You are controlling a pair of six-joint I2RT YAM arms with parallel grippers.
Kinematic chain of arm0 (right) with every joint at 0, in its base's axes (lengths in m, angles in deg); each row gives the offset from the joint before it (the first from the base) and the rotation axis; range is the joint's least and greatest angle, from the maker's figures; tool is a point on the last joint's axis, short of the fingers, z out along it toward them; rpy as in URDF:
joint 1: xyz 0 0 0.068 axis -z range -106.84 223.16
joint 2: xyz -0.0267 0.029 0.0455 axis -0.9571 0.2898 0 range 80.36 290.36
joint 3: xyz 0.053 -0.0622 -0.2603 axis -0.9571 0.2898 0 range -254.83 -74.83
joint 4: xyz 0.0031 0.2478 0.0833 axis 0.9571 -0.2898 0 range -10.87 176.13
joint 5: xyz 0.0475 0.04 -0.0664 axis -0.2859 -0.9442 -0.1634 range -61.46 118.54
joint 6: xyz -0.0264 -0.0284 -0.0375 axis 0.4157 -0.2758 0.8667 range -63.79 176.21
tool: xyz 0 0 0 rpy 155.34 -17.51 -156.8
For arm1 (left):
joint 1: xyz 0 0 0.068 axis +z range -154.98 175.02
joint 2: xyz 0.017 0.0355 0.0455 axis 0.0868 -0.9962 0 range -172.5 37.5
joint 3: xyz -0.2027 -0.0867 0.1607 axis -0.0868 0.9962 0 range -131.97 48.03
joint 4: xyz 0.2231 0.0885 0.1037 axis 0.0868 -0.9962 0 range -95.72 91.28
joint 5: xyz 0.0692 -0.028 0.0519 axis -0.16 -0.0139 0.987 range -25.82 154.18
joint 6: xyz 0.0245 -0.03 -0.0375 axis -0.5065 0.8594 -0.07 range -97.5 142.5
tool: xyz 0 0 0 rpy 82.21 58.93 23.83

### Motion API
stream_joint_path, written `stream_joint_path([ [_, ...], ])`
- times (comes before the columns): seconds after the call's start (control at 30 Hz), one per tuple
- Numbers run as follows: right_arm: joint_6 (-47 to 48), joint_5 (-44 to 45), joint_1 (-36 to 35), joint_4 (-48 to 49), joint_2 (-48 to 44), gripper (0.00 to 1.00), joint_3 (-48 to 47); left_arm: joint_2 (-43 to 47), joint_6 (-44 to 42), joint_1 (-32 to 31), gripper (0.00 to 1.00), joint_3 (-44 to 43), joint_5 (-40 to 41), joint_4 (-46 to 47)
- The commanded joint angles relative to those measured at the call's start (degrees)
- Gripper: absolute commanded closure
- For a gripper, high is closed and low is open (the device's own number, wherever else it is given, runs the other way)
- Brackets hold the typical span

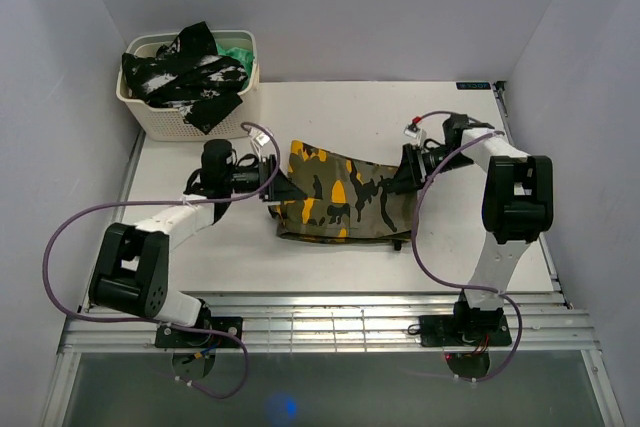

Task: Fold and stack the trousers
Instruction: Fold the trousers, then neatly place the folded trousers to the corner

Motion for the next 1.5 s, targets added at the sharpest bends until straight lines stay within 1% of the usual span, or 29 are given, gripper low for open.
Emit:
stream_joint_path([
  [0.0, 0.3, -1.1, -0.8, 1.0, -2.8, 0.23, -6.2, -0.9, -2.2, -0.9, 0.36, -6.3, 4.7, 2.8],
  [0.07, -3.8, -1.3, -1.5, 4.2, -1.7, 0.21, -7.4, -4.4, -0.4, -0.9, 0.35, -9.4, 6.6, 5.8],
  [0.13, -6.8, -2.1, -2.4, 8.8, 1.0, 0.21, -8.1, -10.6, 2.0, -0.9, 0.34, -12.4, 9.6, 10.1],
  [0.17, -10.4, -2.3, -2.5, 10.8, 2.1, 0.20, -7.9, -12.9, 2.7, -0.9, 0.34, -13.3, 11.0, 11.1],
  [0.2, -12.1, -2.2, -2.6, 13.1, 4.0, 0.20, -7.0, -17.1, 3.7, -0.9, 0.34, -14.0, 14.5, 13.1],
  [0.23, -13.5, -1.7, -2.6, 17.2, 5.2, 0.20, -6.5, -19.3, 4.6, -0.8, 0.34, -14.7, 15.7, 14.6],
  [0.33, -16.1, 1.2, -2.5, 21.1, 10.2, 0.20, -6.4, -27.1, 7.5, -0.7, 0.33, -17.3, 20.1, 17.4],
  [0.43, -16.8, 3.1, -2.4, 21.8, 14.0, 0.21, -6.9, -32.6, 10.2, 0.0, 0.33, -17.5, 22.7, 18.4],
  [0.53, -15.7, 5.2, -2.3, 21.5, 14.5, 0.21, -8.6, -33.5, 10.5, 0.6, 0.34, -17.4, 21.0, 18.7],
  [0.63, -12.8, 6.6, -2.3, 17.3, 11.4, 0.21, -11.4, -28.8, 7.3, 0.6, 0.31, -17.0, 18.7, 17.8],
  [0.67, -12.2, 6.5, -2.3, 15.8, 10.3, 0.21, -13.3, -24.9, 5.9, 0.6, 0.30, -17.3, 17.3, 16.6],
  [0.7, -11.6, 6.6, -2.5, 13.0, 7.4, 0.21, -14.1, -22.8, 2.2, 0.7, 0.29, -17.7, 16.9, 12.3],
  [0.73, -10.9, 7.4, -3.0, 11.7, 5.3, 0.21, -14.6, -20.4, 0.2, 0.7, 0.26, -18.7, 16.5, 10.3],
  [0.77, -10.1, 8.7, -3.7, 10.9, 3.2, 0.20, -14.3, -15.7, -2.2, 0.7, 0.25, -19.5, 16.7, 7.1],
  [0.8, -10.1, 13.5, -5.6, 11.3, -2.0, 0.20, -13.3, -13.4, -5.1, 0.7, 0.22, -20.6, 17.5, -1.3],
  [0.83, -10.7, 17.0, -7.0, 12.3, -5.0, 0.18, -11.7, -11.3, -11.1, 0.7, 0.15, -23.8, 19.2, -6.1],
  [0.87, -12.7, 20.2, -8.5, 13.5, -7.7, 0.17, -7.9, -9.2, -14.2, 0.7, 0.13, -25.8, 21.8, -11.7],
  [0.9, -14.3, 25.8, -11.8, 14.9, -12.2, 0.17, -6.0, -6.1, -17.2, 0.7, 0.11, -27.8, 27.8, -22.5],
  [0.93, -16.1, 28.7, -13.6, 17.6, -14.2, 0.18, -4.1, -4.7, -21.4, 0.9, 0.09, -31.3, 30.7, -26.8],
  [0.97, -17.8, 31.0, -15.3, 18.4, -15.5, 0.18, -2.5, -3.3, -23.1, 1.0, 0.04, -32.8, 33.2, -30.8],
  [1.0, -20.3, 33.8, -18.9, 18.7, -17.0, 0.17, -1.0, -0.8, -24.5, 1.6, 0.02, -33.9, 36.5, -36.5],
  [1.03, -22.4, 35.6, -21.1, 19.7, -17.3, 0.14, -0.3, 0.5, -25.6, 1.7, 0.02, -34.6, 38.2, -38.6],
  [1.07, -26.2, 39.3, -23.4, 19.8, -17.2, 0.14, -0.2, 1.7, -25.4, 1.8, 0.02, -35.5, 41.9, -40.5],
  [1.1, -28.7, 44.6, -28.4, 19.5, -16.3, 0.15, -1.0, 3.2, -25.4, 2.2, 0.02, -36.1, 46.9, -45.2],
  [1.2, -30.2, 54.0, -36.6, 21.0, -15.0, 0.15, -0.9, 4.8, -28.2, 2.4, 0.02, -38.6, 51.3, -52.8],
  [1.27, -31.7, 55.4, -39.1, 20.2, -12.6, 0.16, -1.8, 6.5, -29.0, 2.5, 0.02, -38.8, 55.7, -54.8],
  [1.3, -31.8, 57.2, -40.8, 19.7, -9.7, 0.17, -2.3, 7.2, -29.3, 3.0, 0.02, -38.3, 56.8, -55.7],
  [1.4, -31.8, 60.8, -41.4, 17.4, -3.0, 0.21, -3.6, 10.0, -30.0, 3.8, 0.02, -36.2, 58.0, -55.8],
  [1.47, -27.6, 62.8, -41.3, 15.1, 1.3, 0.23, -3.8, 11.0, -30.7, 3.8, 0.02, -35.2, 58.8, -55.9],
])
